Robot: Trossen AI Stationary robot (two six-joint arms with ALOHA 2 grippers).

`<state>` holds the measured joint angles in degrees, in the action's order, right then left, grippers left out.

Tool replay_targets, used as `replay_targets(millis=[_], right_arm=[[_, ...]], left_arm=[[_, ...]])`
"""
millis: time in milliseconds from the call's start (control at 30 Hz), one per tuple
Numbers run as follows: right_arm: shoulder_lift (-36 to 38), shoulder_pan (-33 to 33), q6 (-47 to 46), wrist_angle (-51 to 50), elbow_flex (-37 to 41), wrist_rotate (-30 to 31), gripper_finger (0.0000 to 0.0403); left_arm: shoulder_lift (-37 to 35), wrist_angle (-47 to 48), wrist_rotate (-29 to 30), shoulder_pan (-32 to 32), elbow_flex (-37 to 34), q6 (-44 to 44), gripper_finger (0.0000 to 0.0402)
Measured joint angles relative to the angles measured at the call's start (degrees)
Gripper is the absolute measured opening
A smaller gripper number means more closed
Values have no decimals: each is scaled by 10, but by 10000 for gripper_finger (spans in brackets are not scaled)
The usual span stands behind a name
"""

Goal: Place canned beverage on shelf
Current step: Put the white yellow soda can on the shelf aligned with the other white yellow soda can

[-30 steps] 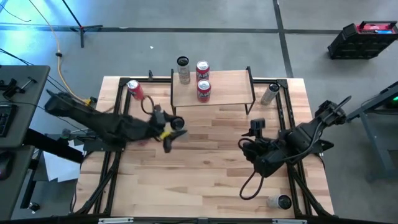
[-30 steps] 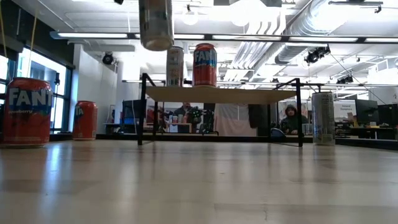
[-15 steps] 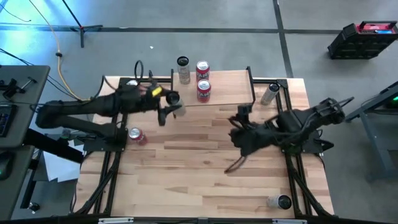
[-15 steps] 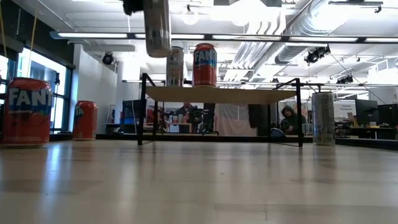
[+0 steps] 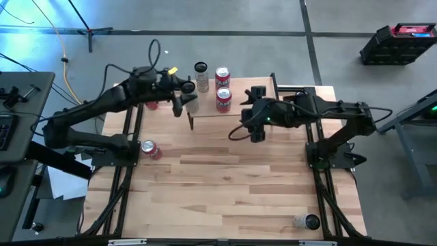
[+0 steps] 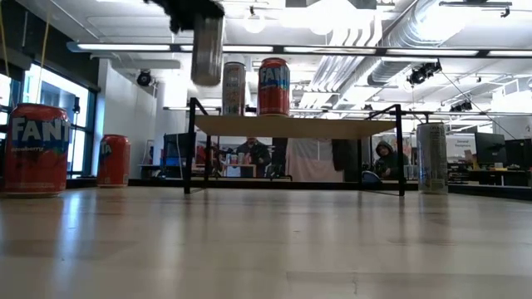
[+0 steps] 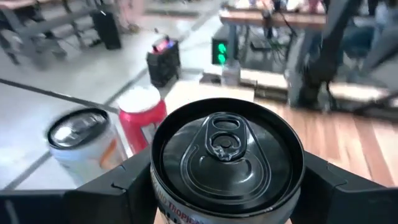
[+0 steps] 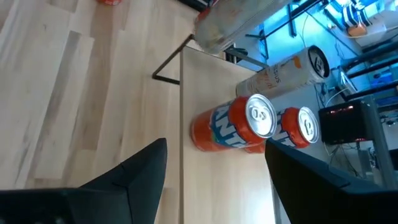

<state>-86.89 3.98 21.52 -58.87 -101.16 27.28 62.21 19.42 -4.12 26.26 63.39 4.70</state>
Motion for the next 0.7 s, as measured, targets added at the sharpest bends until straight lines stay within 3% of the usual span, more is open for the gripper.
replay_targets(millis=[133, 333, 700], right_arm=[[0, -10, 2, 0, 0, -1, 256], [0, -14, 0, 0, 0, -6, 256], [0, -14, 0, 0, 0, -9, 256]], left_arm=[[34, -16, -74, 25, -9, 19, 246], [60, -60, -117, 56, -8, 36, 246], [98, -92, -140, 76, -8, 30, 246]])
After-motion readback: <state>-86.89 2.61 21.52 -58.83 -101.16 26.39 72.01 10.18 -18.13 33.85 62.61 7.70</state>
